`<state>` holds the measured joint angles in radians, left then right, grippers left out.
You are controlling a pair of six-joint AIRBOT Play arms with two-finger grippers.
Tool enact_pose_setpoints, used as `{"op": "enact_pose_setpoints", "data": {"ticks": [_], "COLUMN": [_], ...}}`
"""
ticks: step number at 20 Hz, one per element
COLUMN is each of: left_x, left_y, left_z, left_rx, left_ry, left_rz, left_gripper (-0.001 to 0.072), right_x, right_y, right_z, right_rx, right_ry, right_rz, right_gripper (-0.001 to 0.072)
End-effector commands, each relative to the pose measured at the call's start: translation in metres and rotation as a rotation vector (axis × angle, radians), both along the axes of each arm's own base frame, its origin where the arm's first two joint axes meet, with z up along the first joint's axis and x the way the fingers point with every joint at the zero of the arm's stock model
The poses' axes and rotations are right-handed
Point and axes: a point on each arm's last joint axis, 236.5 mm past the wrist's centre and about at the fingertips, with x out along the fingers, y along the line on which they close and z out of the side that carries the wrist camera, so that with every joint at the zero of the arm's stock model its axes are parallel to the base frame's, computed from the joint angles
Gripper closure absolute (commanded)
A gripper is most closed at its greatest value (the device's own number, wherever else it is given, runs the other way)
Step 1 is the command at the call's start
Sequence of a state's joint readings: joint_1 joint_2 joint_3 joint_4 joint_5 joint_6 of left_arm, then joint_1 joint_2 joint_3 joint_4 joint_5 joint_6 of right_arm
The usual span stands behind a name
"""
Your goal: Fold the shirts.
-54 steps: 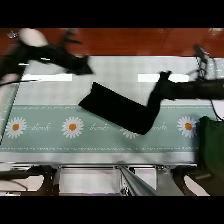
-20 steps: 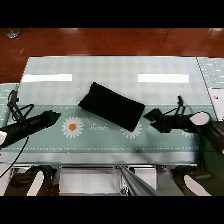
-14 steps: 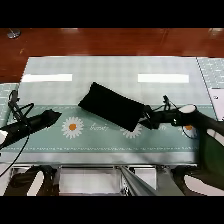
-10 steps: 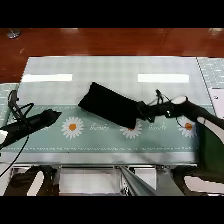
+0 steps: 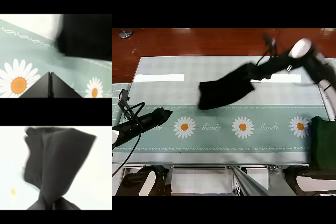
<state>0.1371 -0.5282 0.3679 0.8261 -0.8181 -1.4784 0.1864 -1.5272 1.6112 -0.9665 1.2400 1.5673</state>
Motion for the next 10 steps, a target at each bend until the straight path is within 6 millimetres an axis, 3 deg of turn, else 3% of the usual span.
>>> {"op": "enact_pose_setpoints", "data": {"ticks": [1,3,5,8,10], "left_x": [-0.001,-0.003,-0.005,-0.005,-0.005], "left_y": [-0.001,-0.002,-0.004,-0.004,-0.004], "left_z": [-0.001,-0.002,-0.003,-0.003,-0.002], "left_rx": [-0.002,-0.004,-0.006,-0.007,-0.006], "left_ry": [0.004,0.012,0.021,0.022,0.02], "left_rz": [-0.005,-0.012,-0.02,-0.021,-0.02], "left_gripper": [0.0672,0.0673,0.0673,0.0672,0.0672], "right_x": [0.011,0.006,-0.009,-0.052,-0.084], "right_y": [-0.06,-0.104,-0.155,-0.237,-0.281], "right_z": [0.083,0.114,0.127,0.135,0.142], "right_rx": [-0.127,-0.161,-0.189,-0.251,-0.289], "right_ry": [-0.105,-0.117,-0.085,0.027,0.076], "right_rz": [-0.078,-0.156,-0.262,-0.467,-0.618], "right_gripper": [0.0685,0.0684,0.0684,0.0685,0.0685]}}
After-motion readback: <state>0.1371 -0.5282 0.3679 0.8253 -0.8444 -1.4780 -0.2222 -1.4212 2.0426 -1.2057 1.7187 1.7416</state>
